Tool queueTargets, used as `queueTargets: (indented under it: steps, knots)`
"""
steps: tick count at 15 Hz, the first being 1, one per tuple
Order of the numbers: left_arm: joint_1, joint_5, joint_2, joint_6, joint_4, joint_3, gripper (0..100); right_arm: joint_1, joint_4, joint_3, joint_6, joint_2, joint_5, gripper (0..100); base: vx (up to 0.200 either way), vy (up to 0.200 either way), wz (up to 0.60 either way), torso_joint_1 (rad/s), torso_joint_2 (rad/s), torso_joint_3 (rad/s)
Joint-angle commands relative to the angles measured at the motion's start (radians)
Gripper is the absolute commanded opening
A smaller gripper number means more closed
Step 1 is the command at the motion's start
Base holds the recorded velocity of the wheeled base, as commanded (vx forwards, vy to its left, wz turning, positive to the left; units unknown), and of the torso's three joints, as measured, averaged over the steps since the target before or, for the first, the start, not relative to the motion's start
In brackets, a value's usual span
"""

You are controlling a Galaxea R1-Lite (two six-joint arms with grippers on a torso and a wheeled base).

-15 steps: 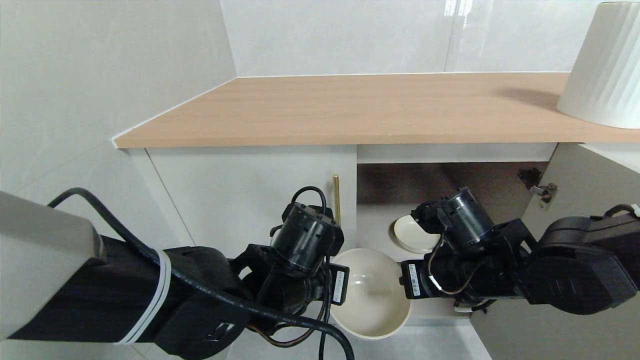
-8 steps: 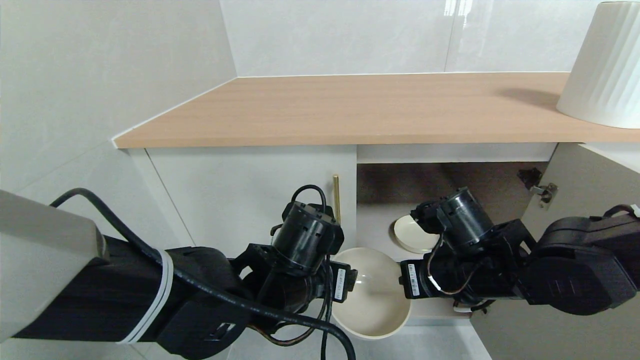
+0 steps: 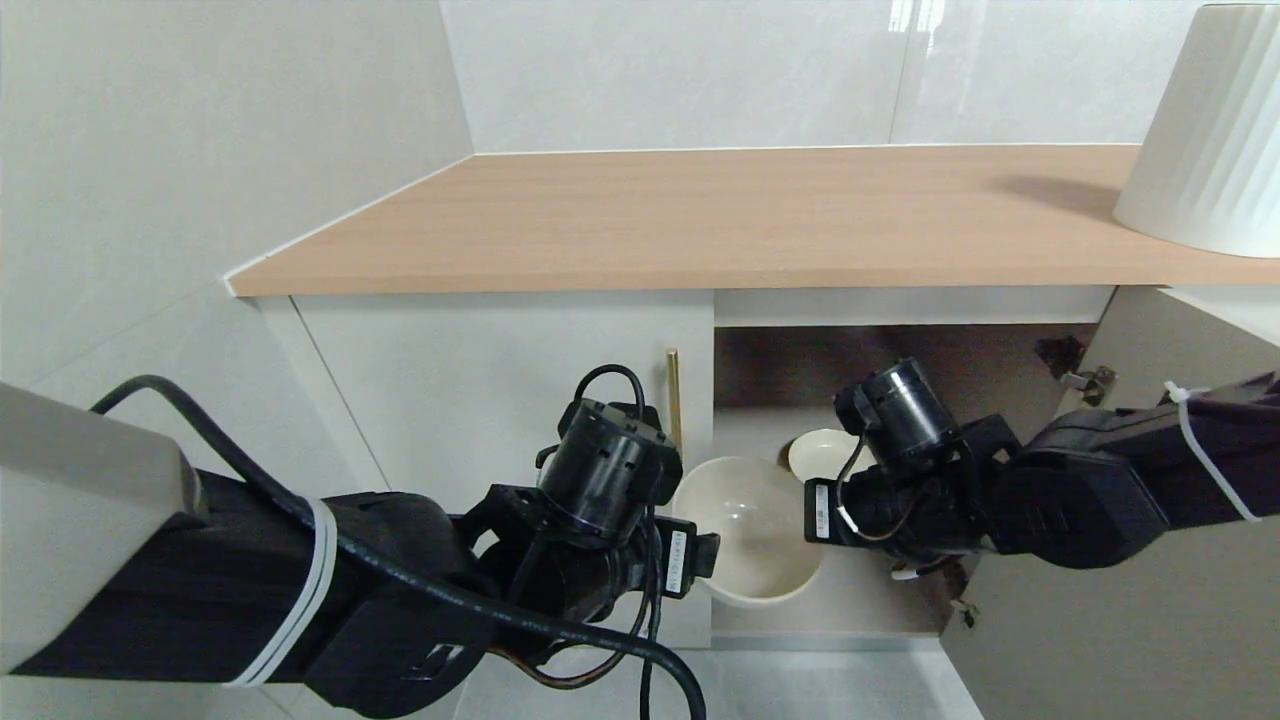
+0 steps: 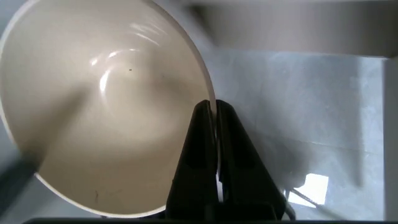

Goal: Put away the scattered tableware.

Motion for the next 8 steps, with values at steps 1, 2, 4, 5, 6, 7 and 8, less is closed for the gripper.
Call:
queueTargets:
  steps: [1, 2, 4, 5, 6, 7, 8]
  knots:
    - [-0.001, 0.001, 0.004, -0.001, 0.0, -0.001, 100, -0.08, 0.0, -0.056, 0.038, 0.085, -0.005, 0, 0.0, 0.0, 0.0, 0.0, 0.0, 0.0]
    - [-0.001, 0.001, 0.004, -0.001, 0.0, -0.001, 100, -0.105, -0.001, -0.067, 0.043, 0.096, -0.008, 0, 0.0, 0.0, 0.0, 0.0, 0.0, 0.0]
    - [0.001, 0.001, 0.002, -0.001, 0.0, -0.001, 100, -0.14, -0.012, -0.079, 0.046, 0.119, -0.014, 0, 0.0, 0.0, 0.0, 0.0, 0.0, 0.0]
    - [0.001, 0.001, 0.004, -0.001, 0.0, -0.001, 100, -0.157, -0.077, -0.068, 0.047, 0.131, -0.043, 0, 0.0, 0.0, 0.0, 0.0, 0.0, 0.0]
    - [0.001, 0.001, 0.005, -0.001, 0.0, -0.001, 100, -0.163, -0.126, -0.053, 0.047, 0.142, -0.069, 0, 0.0, 0.0, 0.0, 0.0, 0.0, 0.0]
    - [0.001, 0.001, 0.004, -0.001, 0.0, -0.001, 100, -0.174, -0.187, -0.035, 0.046, 0.149, -0.095, 0, 0.0, 0.0, 0.0, 0.0, 0.0, 0.0]
    - [0.001, 0.001, 0.002, -0.001, 0.0, -0.001, 100, -0.176, -0.227, -0.024, 0.046, 0.152, -0.107, 0, 0.0, 0.0, 0.0, 0.0, 0.0, 0.0]
